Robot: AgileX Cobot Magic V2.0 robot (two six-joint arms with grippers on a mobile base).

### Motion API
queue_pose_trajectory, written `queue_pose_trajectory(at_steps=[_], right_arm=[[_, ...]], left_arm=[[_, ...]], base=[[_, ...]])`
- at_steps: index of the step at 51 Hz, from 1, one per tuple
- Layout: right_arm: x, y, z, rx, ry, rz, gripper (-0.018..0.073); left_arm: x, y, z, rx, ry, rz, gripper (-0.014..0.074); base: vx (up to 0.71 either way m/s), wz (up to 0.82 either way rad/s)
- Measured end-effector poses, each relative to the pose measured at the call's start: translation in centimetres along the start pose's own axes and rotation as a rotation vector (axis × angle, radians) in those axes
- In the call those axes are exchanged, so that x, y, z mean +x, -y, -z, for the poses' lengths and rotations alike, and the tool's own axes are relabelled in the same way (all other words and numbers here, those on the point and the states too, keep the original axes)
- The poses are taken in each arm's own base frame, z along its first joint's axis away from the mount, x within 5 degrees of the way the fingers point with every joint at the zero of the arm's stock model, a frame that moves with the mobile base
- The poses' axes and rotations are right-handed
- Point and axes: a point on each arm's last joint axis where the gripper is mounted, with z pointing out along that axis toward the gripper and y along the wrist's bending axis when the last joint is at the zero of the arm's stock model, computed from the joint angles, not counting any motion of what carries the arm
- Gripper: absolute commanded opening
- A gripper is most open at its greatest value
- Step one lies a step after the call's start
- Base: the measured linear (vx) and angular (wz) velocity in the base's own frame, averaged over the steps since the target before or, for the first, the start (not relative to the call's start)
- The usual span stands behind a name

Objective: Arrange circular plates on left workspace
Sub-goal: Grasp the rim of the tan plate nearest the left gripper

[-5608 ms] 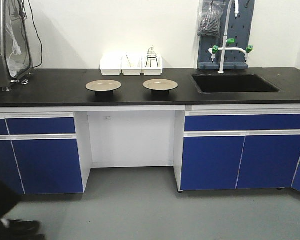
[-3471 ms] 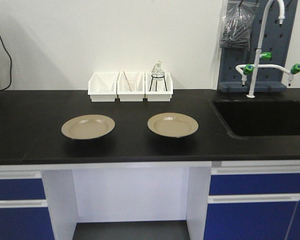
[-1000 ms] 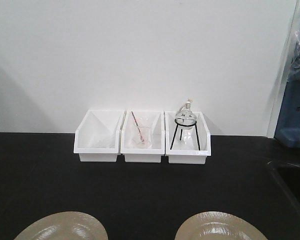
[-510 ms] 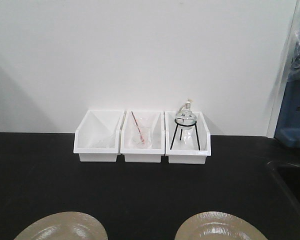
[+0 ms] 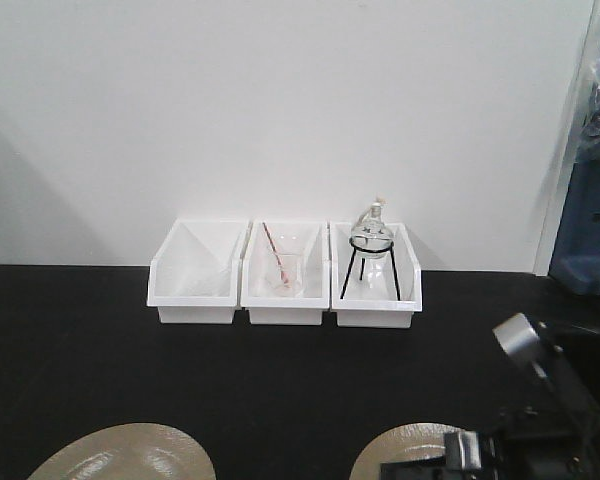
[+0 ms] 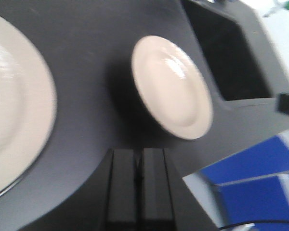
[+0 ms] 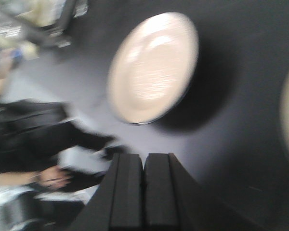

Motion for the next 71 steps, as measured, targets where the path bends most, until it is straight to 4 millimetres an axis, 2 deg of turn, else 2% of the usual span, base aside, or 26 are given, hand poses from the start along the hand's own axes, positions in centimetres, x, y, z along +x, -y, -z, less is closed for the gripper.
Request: queue_pose_trajectory(at_steps=[5, 11, 17, 27, 32, 39, 50, 56, 63, 71], right_arm=[[-1.3, 2.3, -0.7, -0.087, -0.024, -0.085, -0.0003], [-2.4, 6.2, 0.5, -0.087, 0.013, -0.182, -0.0003], [-3.3, 9.9, 3.6, -0.023, 0.133, -0.269, -0.0003], [-3.3, 13.0, 8.3, 0.065, 0.283, -0.351, -0.0003], [-3.2, 13.7, 9.6, 0.084, 0.33, -0.374, -0.0003], [-3.2, 13.9, 10.1, 0.088, 0.344, -0.381, -0.0003], [-3.2, 13.9, 10.0, 0.085, 0.342, -0.38, -0.0003], [-3.2, 13.9, 10.0, 0.085, 0.342, -0.38, -0.0003], [-3.2, 13.9, 10.0, 0.085, 0.342, -0.38, -0.0003], [-3.2, 13.9, 10.0, 0.085, 0.342, -0.38, -0.0003]], left_arm=[[-0.6, -2.0, -1.2, 0.033, -0.029, 0.094, 0.0], [-1.3, -5.3, -1.3, 0.048, -0.049, 0.213, 0.0], [-2.1, -8.3, 0.0, 0.041, 0.013, 0.336, 0.0], [-3.1, -11.7, 3.3, 0.006, 0.164, 0.461, 0.0], [-3.3, -12.8, 4.7, -0.029, 0.229, 0.493, 0.0], [-3.3, -14.1, 6.1, -0.094, 0.291, 0.521, 0.0], [-2.8, -14.4, 6.3, -0.136, 0.252, 0.502, 0.0008], [-2.5, -14.7, 6.3, -0.191, 0.211, 0.427, 0.0045], [-2.1, -15.2, 6.2, -0.234, 0.172, 0.387, 0.0143], [-1.7, -16.1, 5.8, -0.246, 0.148, 0.414, 0.0345]], base=[[0.0, 0.0], [0.0, 0.0], [0.0, 0.0], [0.0, 0.0], [0.0, 0.0], [0.0, 0.0], [0.0, 0.0], [0.0, 0.0], [0.0, 0.0], [0.0, 0.0]])
